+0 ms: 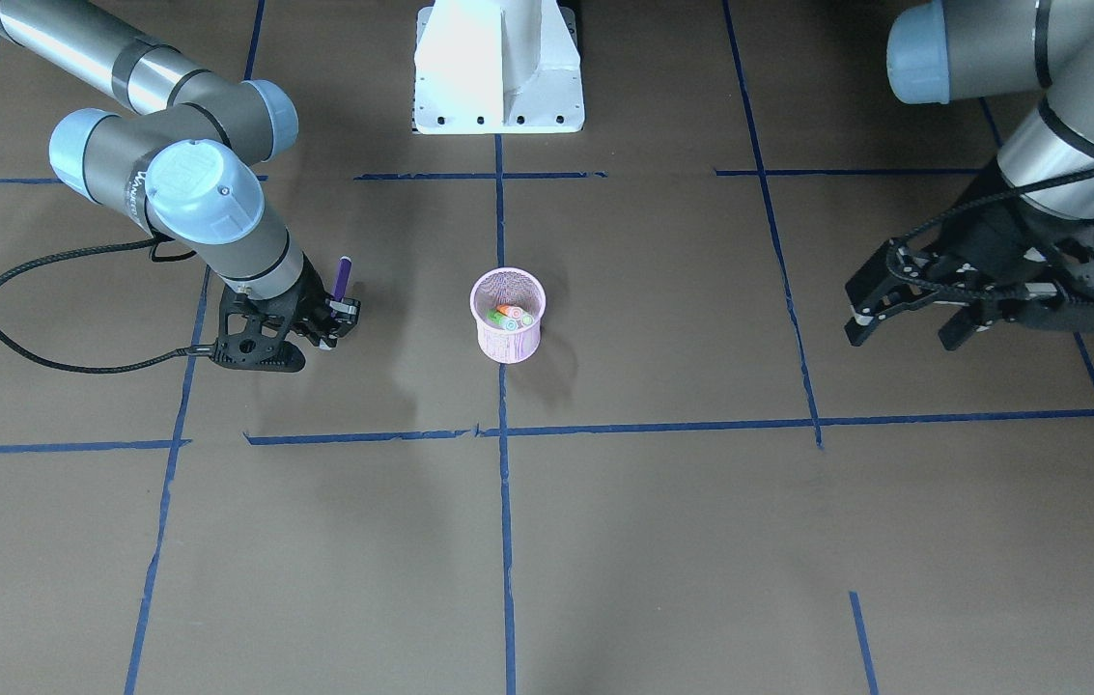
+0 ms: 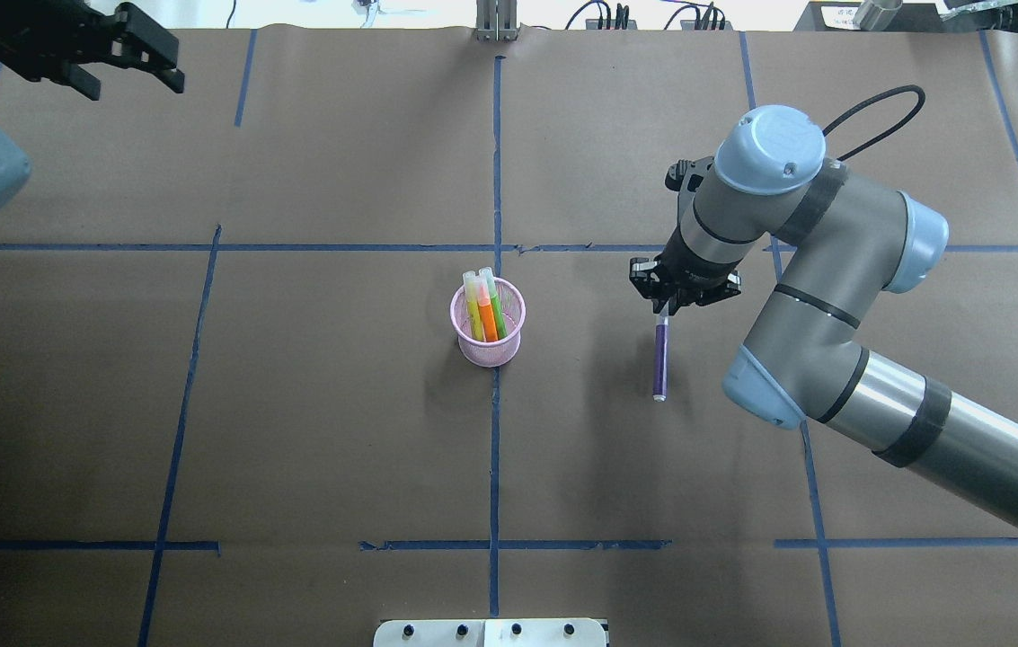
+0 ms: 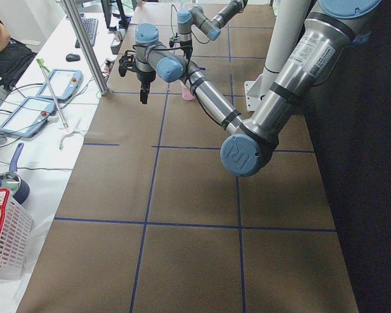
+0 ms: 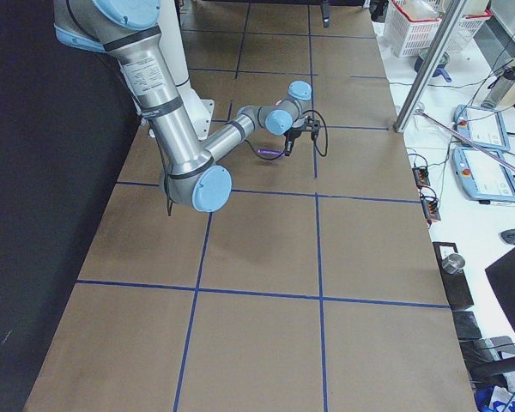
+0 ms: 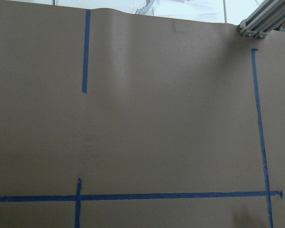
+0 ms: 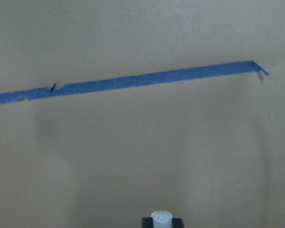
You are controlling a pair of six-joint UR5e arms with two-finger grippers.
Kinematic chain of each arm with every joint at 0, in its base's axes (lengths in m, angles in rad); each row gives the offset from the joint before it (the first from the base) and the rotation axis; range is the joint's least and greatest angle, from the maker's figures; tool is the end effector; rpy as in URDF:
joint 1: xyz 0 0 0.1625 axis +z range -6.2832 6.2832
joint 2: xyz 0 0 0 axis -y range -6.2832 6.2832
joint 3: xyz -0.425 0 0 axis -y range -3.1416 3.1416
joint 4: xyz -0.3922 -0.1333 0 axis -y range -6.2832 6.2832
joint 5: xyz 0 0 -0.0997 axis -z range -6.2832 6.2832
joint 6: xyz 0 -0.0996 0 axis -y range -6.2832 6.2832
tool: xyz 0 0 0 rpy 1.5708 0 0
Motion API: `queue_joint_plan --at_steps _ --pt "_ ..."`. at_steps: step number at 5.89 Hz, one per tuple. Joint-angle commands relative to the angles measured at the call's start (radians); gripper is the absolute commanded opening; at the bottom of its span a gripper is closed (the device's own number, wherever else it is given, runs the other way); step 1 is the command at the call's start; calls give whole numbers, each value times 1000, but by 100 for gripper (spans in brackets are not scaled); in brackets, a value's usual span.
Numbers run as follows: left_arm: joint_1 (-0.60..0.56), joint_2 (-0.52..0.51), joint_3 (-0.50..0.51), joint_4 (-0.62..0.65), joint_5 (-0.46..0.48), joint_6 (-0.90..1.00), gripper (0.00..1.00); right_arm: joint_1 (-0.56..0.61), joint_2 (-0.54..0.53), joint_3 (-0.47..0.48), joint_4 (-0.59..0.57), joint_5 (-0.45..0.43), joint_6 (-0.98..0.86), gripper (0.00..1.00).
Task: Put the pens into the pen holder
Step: 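Lift the purple marker with the right gripper and carry it over the cup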
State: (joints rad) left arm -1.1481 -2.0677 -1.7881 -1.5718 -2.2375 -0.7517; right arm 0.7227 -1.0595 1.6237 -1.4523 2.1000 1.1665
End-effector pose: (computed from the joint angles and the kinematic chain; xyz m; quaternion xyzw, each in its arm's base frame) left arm 0.1912 -0.5999 0.2729 0.1055 0.4384 -0.0320 0.8920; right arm -0.4483 -0.5061 0.3272 -0.0357 -0.4048 0.0577 0.9119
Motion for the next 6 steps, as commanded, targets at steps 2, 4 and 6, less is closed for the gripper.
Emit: queue_joint_plan --at_steps 2,4,6 --pt "-140 46 50 213 1 400 100 76 7 77 -29 -14 -80 0" --pt "-240 83 190 226 -1 674 100 112 29 114 -30 -59 -111 0" --pt "-330 86 416 199 -1 938 100 120 84 183 -30 -197 -129 0"
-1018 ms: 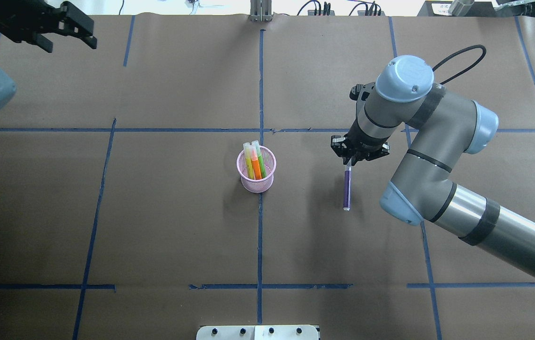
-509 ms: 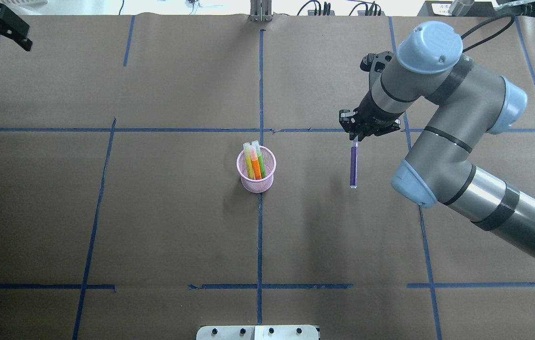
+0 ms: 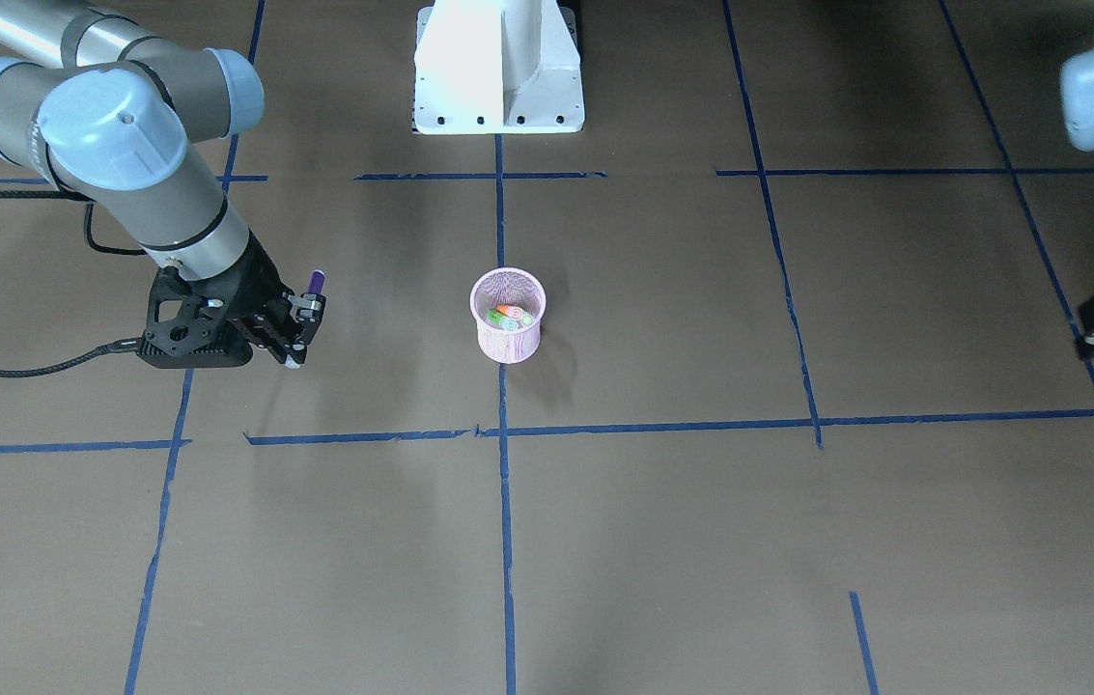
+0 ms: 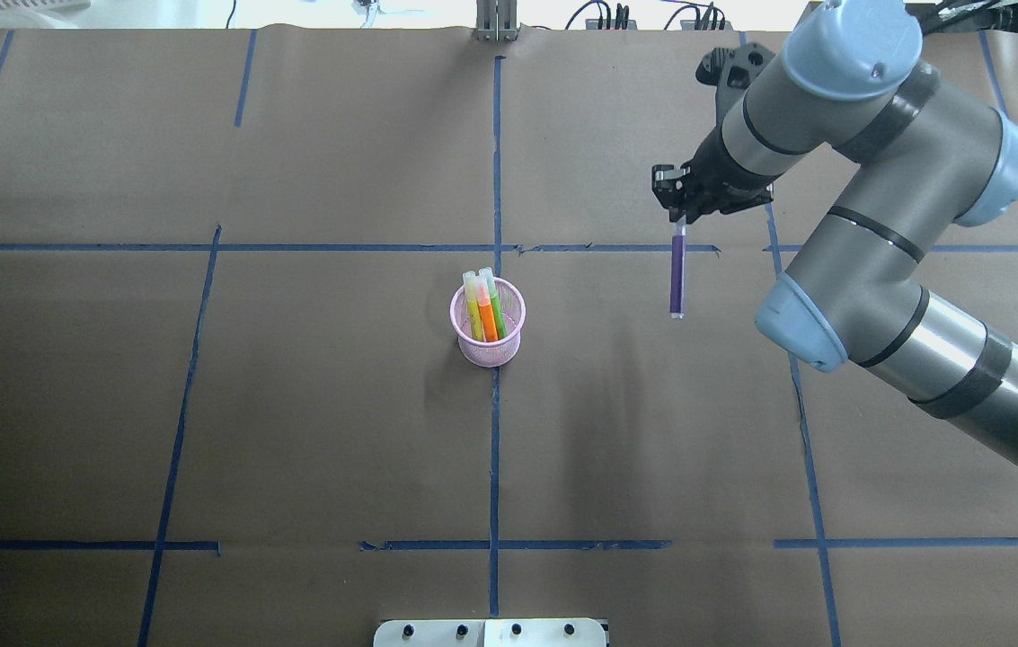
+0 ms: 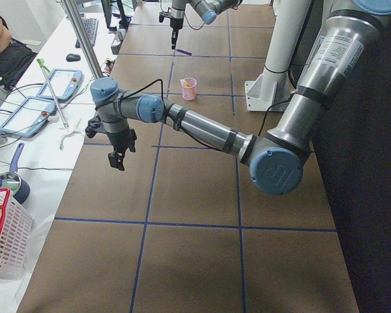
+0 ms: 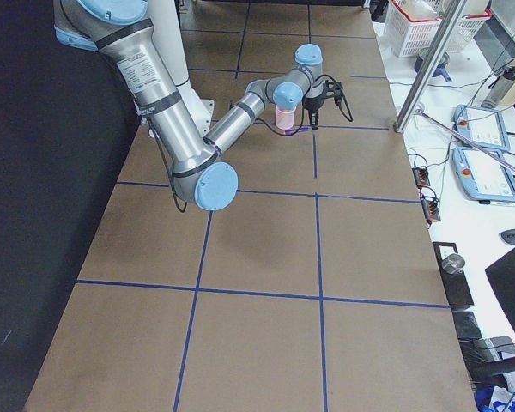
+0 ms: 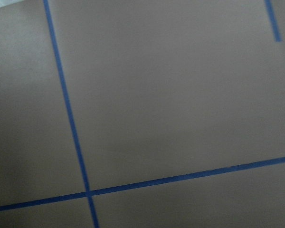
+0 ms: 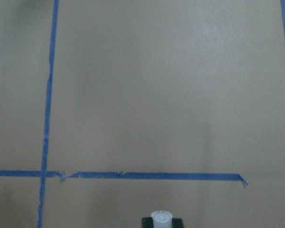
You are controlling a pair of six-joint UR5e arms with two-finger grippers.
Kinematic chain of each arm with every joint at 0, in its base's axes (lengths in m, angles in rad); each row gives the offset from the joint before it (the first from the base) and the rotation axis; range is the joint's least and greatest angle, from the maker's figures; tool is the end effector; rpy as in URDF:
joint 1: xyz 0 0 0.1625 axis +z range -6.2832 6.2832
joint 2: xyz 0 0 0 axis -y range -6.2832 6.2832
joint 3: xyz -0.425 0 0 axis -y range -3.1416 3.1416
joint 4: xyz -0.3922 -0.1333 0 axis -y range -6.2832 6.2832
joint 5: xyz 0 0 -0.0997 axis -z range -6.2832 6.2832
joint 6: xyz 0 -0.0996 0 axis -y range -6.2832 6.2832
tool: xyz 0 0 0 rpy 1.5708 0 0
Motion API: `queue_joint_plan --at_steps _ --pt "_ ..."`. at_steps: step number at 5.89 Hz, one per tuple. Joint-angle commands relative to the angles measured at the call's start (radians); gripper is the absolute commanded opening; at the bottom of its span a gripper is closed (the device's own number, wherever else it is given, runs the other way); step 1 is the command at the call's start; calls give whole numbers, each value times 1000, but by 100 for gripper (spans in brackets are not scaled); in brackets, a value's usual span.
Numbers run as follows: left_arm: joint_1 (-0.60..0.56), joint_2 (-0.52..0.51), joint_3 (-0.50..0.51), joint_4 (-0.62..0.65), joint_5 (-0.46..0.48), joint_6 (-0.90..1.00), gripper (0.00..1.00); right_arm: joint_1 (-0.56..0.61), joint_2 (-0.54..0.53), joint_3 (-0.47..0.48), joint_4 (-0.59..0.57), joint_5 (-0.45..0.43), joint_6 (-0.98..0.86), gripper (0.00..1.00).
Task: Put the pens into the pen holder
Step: 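Lift the purple marker with the right gripper and carry it over the cup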
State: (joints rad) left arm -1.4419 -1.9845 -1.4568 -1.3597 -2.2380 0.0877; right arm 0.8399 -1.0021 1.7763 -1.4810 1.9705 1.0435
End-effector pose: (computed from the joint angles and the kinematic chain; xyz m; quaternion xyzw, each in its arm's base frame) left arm 0.0127 -0.6556 0.5050 0.0351 0.3279 0.1164 0.9368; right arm -0.3594 -0.5425 0.2302 0.1194 -0.4320 0.0564 0.8921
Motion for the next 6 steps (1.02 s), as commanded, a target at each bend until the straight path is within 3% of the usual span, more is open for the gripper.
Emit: queue_joint_plan --at_steps 1,4,6 --pt "-52 24 142 -28 0 154 100 -8 66 52 -1 -169 -19 0" --pt "-52 55 141 -71 1 152 100 -299 152 94 -2 -624 -7 0" --pt "-52 56 139 -70 1 152 100 -421 198 74 1 -805 -2 0"
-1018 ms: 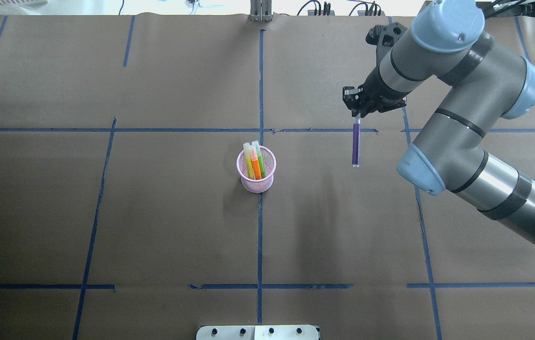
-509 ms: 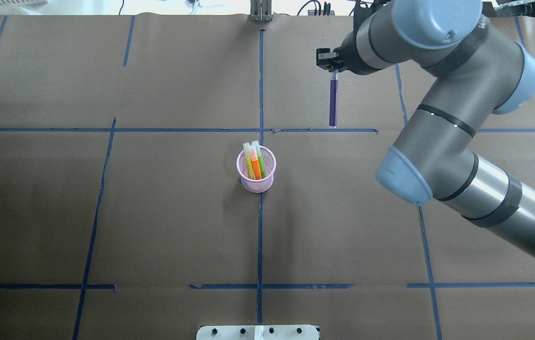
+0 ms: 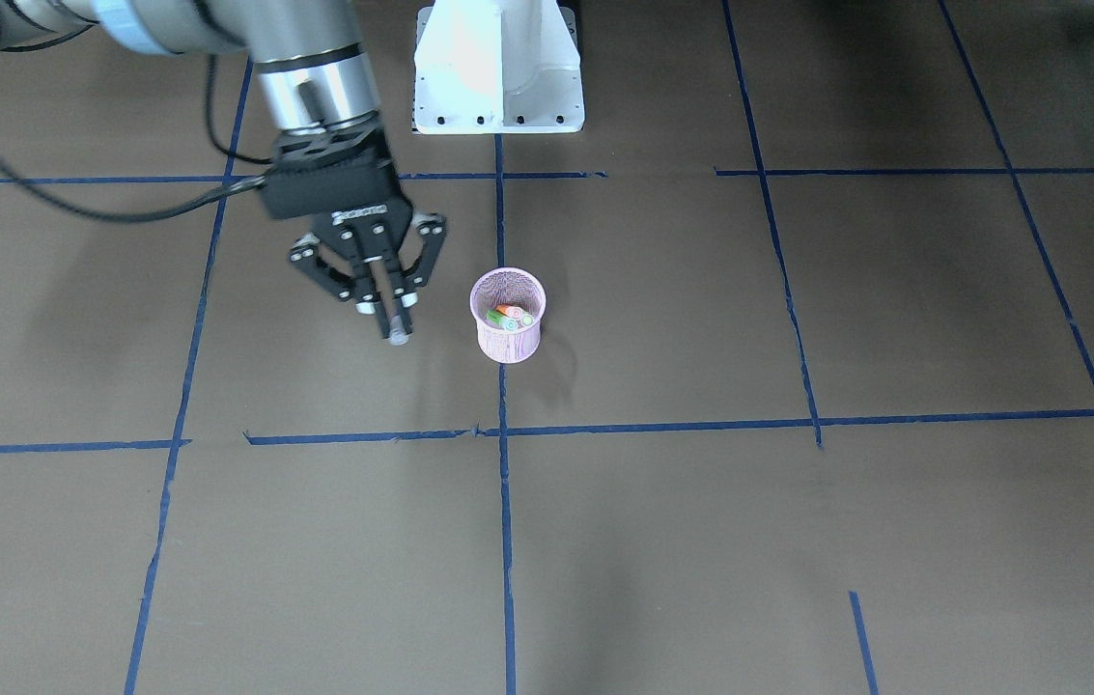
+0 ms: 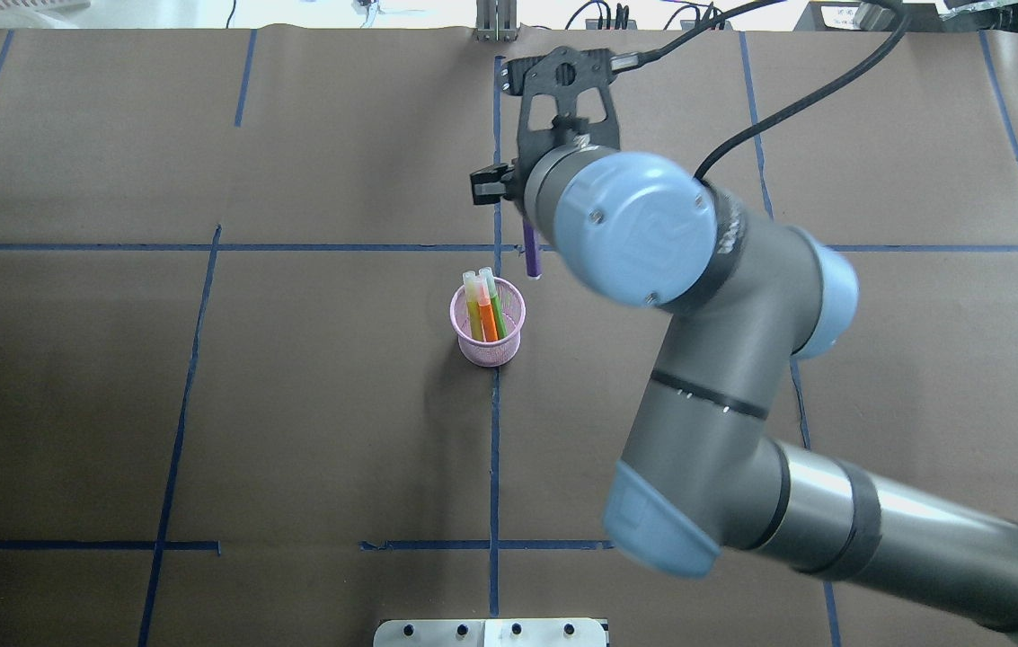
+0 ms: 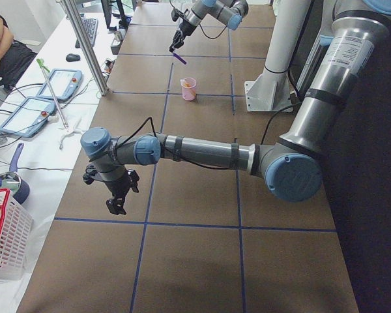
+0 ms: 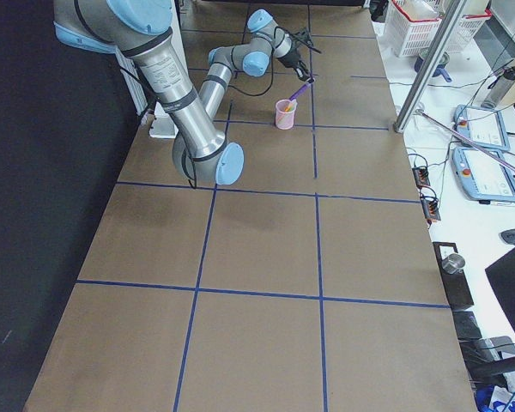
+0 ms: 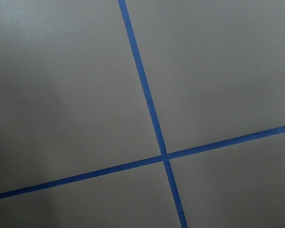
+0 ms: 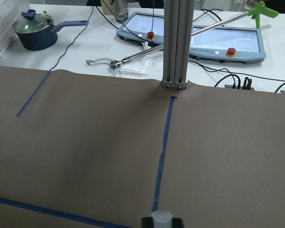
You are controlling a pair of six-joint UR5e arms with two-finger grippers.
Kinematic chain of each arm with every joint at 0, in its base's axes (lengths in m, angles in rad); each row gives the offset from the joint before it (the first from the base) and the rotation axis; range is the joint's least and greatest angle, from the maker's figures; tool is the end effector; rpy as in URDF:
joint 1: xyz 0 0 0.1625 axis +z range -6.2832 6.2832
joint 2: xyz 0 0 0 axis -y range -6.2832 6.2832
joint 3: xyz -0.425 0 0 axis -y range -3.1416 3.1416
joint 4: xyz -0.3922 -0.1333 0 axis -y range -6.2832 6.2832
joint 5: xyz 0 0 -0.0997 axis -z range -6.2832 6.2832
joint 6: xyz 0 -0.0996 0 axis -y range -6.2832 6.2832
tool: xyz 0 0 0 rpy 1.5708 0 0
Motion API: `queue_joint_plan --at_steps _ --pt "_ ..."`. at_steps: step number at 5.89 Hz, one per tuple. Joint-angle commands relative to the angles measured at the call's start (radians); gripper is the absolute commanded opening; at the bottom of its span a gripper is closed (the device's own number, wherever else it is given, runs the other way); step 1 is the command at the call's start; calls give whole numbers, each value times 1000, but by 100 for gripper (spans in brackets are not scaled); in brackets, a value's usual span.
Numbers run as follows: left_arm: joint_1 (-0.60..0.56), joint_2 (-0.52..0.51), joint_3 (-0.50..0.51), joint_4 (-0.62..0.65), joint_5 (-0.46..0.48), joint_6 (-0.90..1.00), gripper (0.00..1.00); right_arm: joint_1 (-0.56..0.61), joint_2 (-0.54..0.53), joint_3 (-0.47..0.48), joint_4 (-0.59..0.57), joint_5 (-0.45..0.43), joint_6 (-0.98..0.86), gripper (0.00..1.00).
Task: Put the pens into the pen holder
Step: 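Lift the purple marker with the right gripper and carry it over the cup, then lower the purple marker into the pink cup and open the right gripper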
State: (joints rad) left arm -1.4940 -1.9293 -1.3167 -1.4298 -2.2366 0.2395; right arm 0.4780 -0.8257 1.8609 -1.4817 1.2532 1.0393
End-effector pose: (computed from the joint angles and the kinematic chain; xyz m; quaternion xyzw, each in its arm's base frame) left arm -0.0228 -0.6396 0.6015 0.0093 0.3271 0.1429 0.9341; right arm -0.4720 -0.4297 0.0885 0.3716 -0.3960 0.0619 0.8374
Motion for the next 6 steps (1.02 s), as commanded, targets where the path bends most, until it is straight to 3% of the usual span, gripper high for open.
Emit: queue_joint_plan --at_steps 1,2,4,5,6 --pt "0 0 -1 -1 0 0 100 -88 25 -31 4 -144 4 0" --pt "1 0 -1 -1 0 -2 100 -97 22 -73 17 -152 18 0" --pt "1 0 -1 -1 2 -2 100 -101 19 -187 157 -161 22 0" --pt "1 0 0 -1 2 -2 100 -102 11 -196 173 -161 22 0" --pt "3 0 1 -1 2 -3 100 -102 10 -197 175 -160 22 43"
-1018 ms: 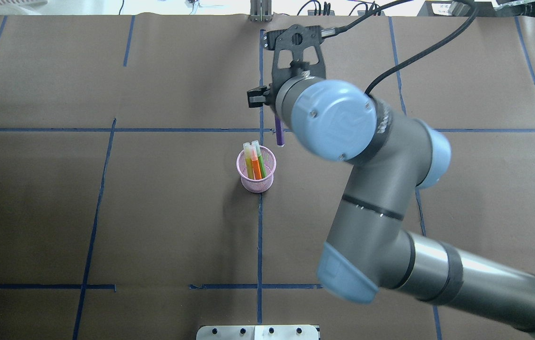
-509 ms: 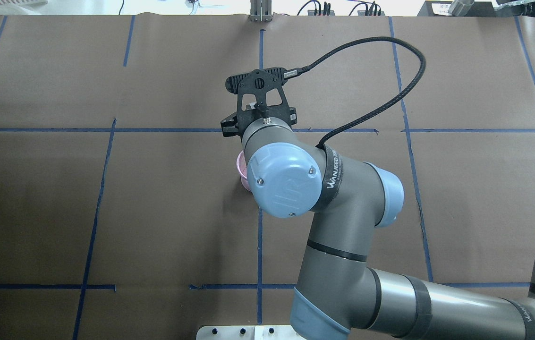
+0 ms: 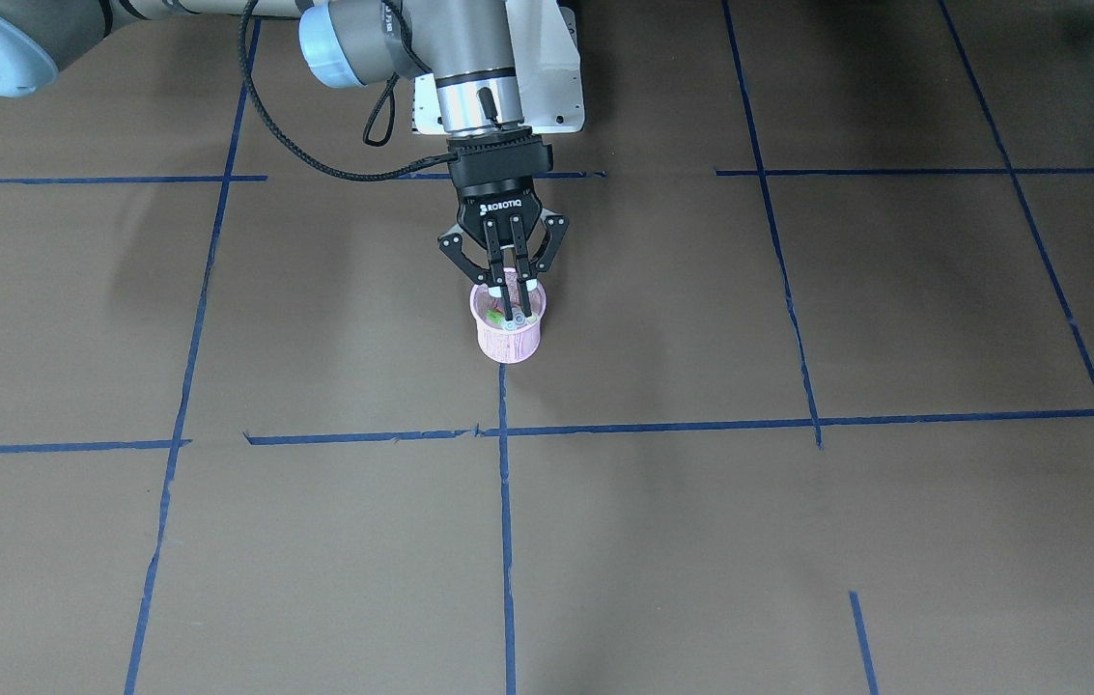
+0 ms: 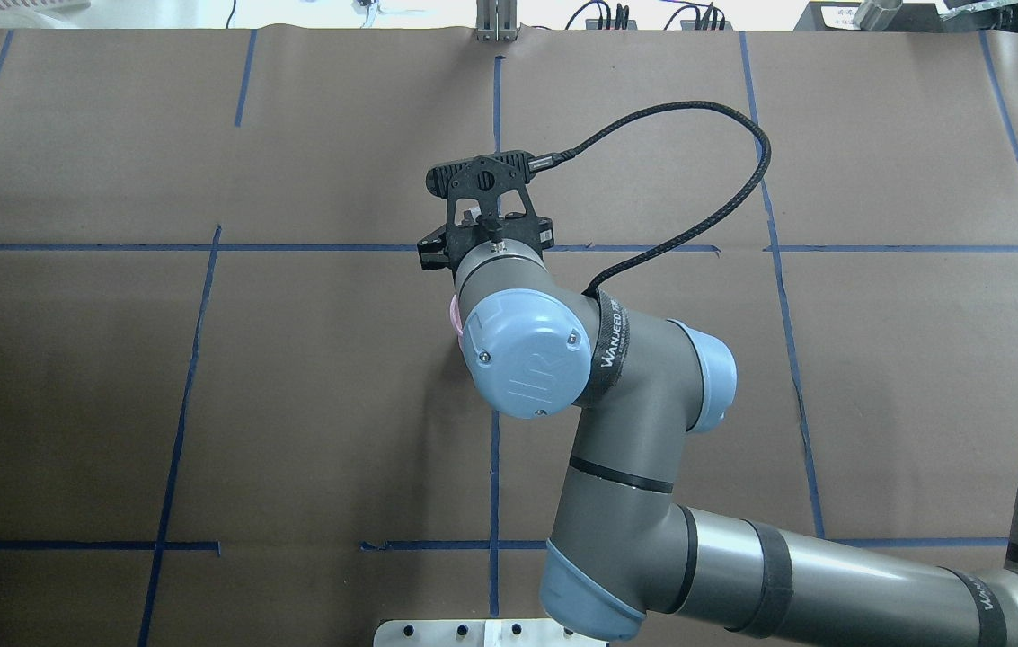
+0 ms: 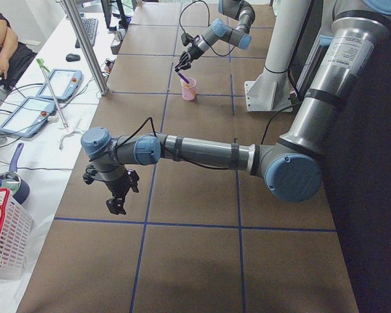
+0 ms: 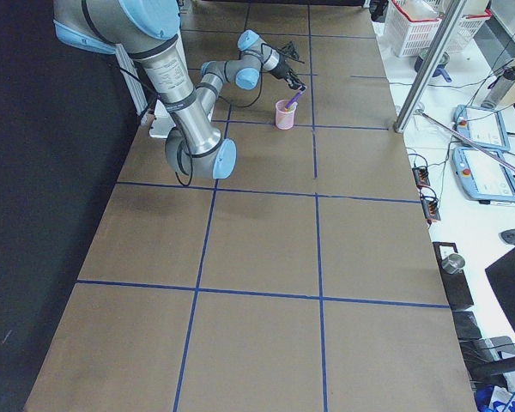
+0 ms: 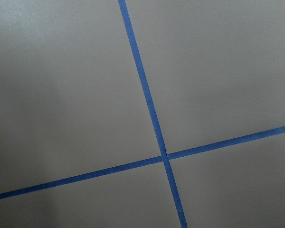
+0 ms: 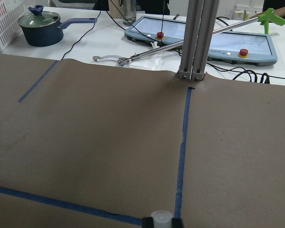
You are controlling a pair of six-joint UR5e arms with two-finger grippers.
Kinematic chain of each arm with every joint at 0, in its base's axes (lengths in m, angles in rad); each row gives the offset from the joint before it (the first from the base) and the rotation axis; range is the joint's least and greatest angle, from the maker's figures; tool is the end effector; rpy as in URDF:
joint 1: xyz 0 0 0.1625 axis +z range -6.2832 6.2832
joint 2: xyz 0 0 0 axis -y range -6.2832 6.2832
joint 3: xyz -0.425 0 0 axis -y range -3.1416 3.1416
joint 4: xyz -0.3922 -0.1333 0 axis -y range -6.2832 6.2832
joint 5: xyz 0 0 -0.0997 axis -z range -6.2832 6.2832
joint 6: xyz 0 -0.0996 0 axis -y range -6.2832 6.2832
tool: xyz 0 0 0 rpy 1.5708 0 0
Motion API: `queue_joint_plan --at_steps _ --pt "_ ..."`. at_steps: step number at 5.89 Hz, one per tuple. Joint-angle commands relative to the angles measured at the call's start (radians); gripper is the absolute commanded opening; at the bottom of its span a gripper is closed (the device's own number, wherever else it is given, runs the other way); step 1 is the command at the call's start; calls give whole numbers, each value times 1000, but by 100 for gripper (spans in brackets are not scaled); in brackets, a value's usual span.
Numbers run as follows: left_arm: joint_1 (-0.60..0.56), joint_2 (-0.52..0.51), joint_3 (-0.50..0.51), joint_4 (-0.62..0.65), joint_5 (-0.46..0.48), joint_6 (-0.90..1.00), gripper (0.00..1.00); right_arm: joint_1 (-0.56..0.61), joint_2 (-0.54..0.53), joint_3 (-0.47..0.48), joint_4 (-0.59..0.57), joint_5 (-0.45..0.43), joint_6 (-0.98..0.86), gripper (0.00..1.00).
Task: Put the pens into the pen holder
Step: 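Lower the purple marker into the pink cup and open the right gripper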
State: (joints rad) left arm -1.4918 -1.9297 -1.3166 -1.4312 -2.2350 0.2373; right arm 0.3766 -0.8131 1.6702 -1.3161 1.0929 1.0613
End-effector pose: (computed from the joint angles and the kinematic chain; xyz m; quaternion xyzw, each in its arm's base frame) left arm -0.0215 -0.6399 0.6013 0.0093 0.3263 0.1432 0.9343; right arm -0.5593 -0.4138 0.1245 0.4014 -0.3770 0.0698 0.8318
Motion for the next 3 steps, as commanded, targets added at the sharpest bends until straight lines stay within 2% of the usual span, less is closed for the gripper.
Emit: queue_joint_plan --at_steps 1,2,3 --pt "2 -2 0 0 2 -1 100 -1 -9 0 9 4 -4 99" --pt "4 -3 0 0 2 -1 100 2 -11 5 9 15 -17 100" --pt "2 1 3 -3 2 13 100 30 -11 25 -3 83 -33 100"
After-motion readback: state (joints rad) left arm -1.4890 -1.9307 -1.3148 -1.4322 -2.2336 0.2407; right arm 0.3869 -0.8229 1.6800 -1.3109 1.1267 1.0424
